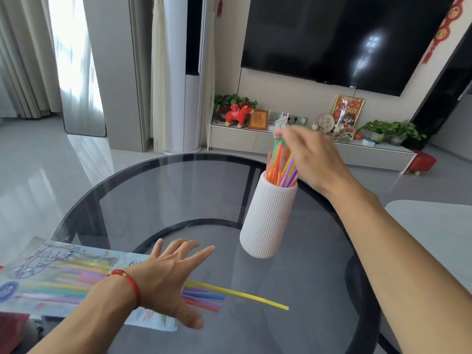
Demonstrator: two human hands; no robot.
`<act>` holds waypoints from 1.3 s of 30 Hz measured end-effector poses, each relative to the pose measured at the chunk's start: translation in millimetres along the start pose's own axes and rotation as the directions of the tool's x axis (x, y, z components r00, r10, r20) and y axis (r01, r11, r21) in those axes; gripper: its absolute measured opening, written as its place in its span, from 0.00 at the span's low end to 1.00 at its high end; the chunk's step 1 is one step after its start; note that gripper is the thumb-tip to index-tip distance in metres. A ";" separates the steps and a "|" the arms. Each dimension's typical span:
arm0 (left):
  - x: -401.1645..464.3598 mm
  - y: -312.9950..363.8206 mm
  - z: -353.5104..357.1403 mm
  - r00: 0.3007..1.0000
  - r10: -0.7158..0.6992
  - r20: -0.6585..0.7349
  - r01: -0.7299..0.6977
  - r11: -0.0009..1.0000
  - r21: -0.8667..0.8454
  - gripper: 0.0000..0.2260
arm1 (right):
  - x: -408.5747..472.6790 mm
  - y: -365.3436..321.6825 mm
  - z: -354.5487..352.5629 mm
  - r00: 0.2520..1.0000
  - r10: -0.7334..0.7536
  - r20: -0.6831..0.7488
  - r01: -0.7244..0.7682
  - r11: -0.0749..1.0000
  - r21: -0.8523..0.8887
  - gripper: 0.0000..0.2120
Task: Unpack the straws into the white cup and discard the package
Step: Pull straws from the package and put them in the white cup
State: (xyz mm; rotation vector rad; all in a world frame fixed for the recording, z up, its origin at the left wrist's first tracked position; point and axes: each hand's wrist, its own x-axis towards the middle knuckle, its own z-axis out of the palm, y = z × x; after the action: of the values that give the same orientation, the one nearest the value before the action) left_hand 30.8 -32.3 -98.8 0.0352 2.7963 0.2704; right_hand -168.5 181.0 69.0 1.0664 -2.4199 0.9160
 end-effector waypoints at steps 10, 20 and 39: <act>-4.6 4.3 -3.1 0.999 -0.020 0.044 0.016 0.996 0.092 0.63 | -56.6 -3.7 -7.5 0.858 -0.158 -0.489 0.287 0.937 0.201 0.17; -27.0 -12.0 -1.9 0.990 -0.099 0.104 0.081 0.984 0.159 0.61 | -170.5 27.4 74.0 0.628 0.179 0.757 0.149 0.927 -0.343 0.23; -13.2 41.8 -11.1 0.898 0.128 -0.421 0.087 0.886 0.455 0.49 | -178.3 10.7 133.0 0.725 0.259 0.638 -0.592 0.709 0.384 0.14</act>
State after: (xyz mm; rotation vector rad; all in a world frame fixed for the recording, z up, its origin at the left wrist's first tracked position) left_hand 39.3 5.9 -76.3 0.1327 3.2451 -0.4587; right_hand -65.3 190.8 -128.2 1.0253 -3.0617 1.8180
